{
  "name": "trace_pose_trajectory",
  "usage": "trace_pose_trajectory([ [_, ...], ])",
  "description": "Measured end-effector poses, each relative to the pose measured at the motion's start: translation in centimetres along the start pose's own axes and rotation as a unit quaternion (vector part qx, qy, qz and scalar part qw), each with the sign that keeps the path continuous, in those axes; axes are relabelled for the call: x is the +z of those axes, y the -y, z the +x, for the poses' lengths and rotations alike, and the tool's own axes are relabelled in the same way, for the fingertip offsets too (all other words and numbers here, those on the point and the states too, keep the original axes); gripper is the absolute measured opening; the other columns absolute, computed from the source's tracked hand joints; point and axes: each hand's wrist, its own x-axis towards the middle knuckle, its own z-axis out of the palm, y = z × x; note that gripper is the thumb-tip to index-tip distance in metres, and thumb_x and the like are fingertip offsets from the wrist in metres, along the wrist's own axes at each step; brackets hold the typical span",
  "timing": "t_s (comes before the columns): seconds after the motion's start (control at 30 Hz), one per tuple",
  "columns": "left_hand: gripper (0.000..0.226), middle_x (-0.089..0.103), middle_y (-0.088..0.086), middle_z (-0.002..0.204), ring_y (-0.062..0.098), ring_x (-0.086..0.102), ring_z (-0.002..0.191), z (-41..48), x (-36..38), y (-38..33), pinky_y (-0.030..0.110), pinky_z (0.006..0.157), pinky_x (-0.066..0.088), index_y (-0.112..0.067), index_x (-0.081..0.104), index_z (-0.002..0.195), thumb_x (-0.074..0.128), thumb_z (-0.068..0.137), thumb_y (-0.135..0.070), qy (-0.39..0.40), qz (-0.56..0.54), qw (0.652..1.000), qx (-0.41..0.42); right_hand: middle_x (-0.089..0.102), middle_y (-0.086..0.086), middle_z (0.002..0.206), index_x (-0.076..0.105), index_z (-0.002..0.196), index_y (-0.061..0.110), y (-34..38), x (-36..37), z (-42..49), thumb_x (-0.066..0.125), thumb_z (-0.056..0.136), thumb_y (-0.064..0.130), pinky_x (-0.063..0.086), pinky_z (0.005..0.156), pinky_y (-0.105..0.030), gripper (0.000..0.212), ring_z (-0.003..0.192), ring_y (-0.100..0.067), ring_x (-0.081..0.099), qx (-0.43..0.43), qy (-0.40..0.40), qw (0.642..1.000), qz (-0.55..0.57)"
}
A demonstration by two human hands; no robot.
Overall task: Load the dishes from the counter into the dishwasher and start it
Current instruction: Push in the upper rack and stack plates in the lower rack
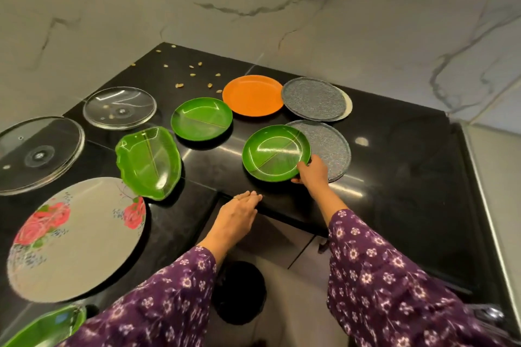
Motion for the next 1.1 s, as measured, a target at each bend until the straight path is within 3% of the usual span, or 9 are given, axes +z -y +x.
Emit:
trace_pose_trajectory([
  [0.13, 0.044, 0.073, 0.004, 0.101, 0.02, 0.071, 0.092, 0.3, -0.1, 0.2, 0.032, 0.073, 0.057, -0.012, 0.072, 0.102, 0.084, 0.061, -0.005, -0.023, 0.027, 0.999, 0.019, 0.049, -0.01, 0.106, 0.047, 0.107, 0.007, -1.0, -3.4, -2.7, 0.045, 0.095, 0.009, 0.059, 0.058, -0.035, 0.013, 0.063, -0.014, 0.062, -0.021, -0.053, 0.998, 0.033],
  [0.23, 0.028, 0.074, 0.007, 0.096, 0.023, 0.072, 0.086, 0.4, -0.2, -0.1, 0.036, 0.067, 0.058, -0.013, 0.073, 0.099, 0.073, 0.073, -0.02, -0.032, 0.067, 0.997, 0.011, 0.054, -0.01, 0.101, 0.046, 0.103, 0.007, -2.4, -7.7, -4.9, 0.043, 0.096, 0.011, 0.058, 0.052, -0.03, 0.009, 0.068, -0.016, 0.065, -0.025, -0.1, 0.99, 0.096],
  [0.33, 0.021, 0.07, 0.01, 0.074, 0.032, 0.069, 0.067, 0.8, -0.5, -2.0, 0.037, 0.051, 0.054, -0.01, 0.071, 0.087, 0.068, 0.08, -0.029, -0.008, 0.105, 0.994, -0.025, 0.055, -0.006, 0.091, 0.046, 0.098, 0.004, -4.6, -13.6, -7.8, 0.041, 0.095, 0.013, 0.055, 0.046, -0.028, 0.011, 0.069, -0.014, 0.062, -0.033, -0.172, 0.98, 0.097],
  [0.47, 0.037, 0.063, 0.019, 0.061, 0.037, 0.063, 0.059, 2.2, -0.8, -6.3, 0.036, 0.053, 0.045, -0.003, 0.06, 0.069, 0.07, 0.082, -0.037, 0.027, 0.136, 0.987, -0.085, 0.052, -0.004, 0.084, 0.047, 0.095, 0.003, -9.0, -21.3, -11.8, 0.043, 0.094, 0.01, 0.049, 0.042, -0.019, 0.008, 0.065, -0.01, 0.057, -0.047, -0.268, 0.959, 0.077],
  [0.57, 0.036, 0.062, 0.014, 0.06, 0.035, 0.062, 0.058, 3.3, 0.6, -11.5, 0.036, 0.055, 0.044, -0.008, 0.054, 0.067, 0.065, 0.086, -0.037, 0.008, 0.123, 0.992, 0.005, 0.053, -0.005, 0.084, 0.049, 0.092, 0.01, -13.6, -26.6, -15.1, 0.046, 0.093, 0.011, 0.047, 0.058, -0.019, 0.003, 0.072, -0.018, 0.052, -0.035, -0.354, 0.933, 0.055],
  [0.63, 0.033, 0.061, 0.009, 0.062, 0.033, 0.061, 0.06, 3.7, 2.6, -16.3, 0.035, 0.056, 0.043, -0.013, 0.051, 0.069, 0.058, 0.087, -0.04, 0.015, 0.091, 0.992, 0.083, 0.053, -0.003, 0.081, 0.049, 0.088, 0.014, -17.1, -29.9, -17.7, 0.046, 0.09, 0.015, 0.042, 0.067, -0.03, 0.003, 0.075, -0.019, 0.049, -0.013, -0.403, 0.913, 0.068],
  [0.8, 0.029, 0.066, 0.002, 0.074, 0.026, 0.065, 0.075, 2.9, 7.9, -30.3, 0.036, 0.071, 0.047, -0.017, 0.061, 0.084, 0.047, 0.086, -0.042, 0.048, -0.005, 0.959, 0.278, 0.048, 0.006, 0.072, 0.046, 0.074, 0.027, -24.1, -36.2, -25.3, 0.046, 0.089, 0.014, 0.038, 0.06, -0.03, 0.02, 0.064, -0.008, 0.044, 0.032, -0.495, 0.86, 0.122],
  [0.93, 0.033, 0.069, -0.002, 0.085, 0.022, 0.065, 0.084, 1.5, 11.3, -40.1, 0.036, 0.082, 0.045, -0.017, 0.064, 0.09, 0.043, 0.087, -0.042, 0.065, -0.048, 0.919, 0.386, 0.045, 0.004, 0.066, 0.044, 0.072, 0.028, -29.2, -39.8, -30.9, 0.046, 0.088, 0.019, 0.045, 0.054, -0.043, 0.018, 0.063, -0.021, 0.044, 0.073, -0.547, 0.826, 0.118],
  [1.1, 0.034, 0.068, 0.001, 0.087, 0.025, 0.063, 0.087, 0.9, 15.5, -49.1, 0.038, 0.085, 0.04, -0.016, 0.063, 0.093, 0.042, 0.087, -0.042, 0.092, -0.026, 0.872, 0.481, 0.06, -0.015, 0.074, 0.049, 0.093, 0.015, -35.2, -42.7, -35.2, 0.047, 0.093, 0.01, 0.054, 0.045, -0.035, 0.005, 0.057, -0.025, 0.059, 0.116, -0.543, 0.828, 0.078],
])
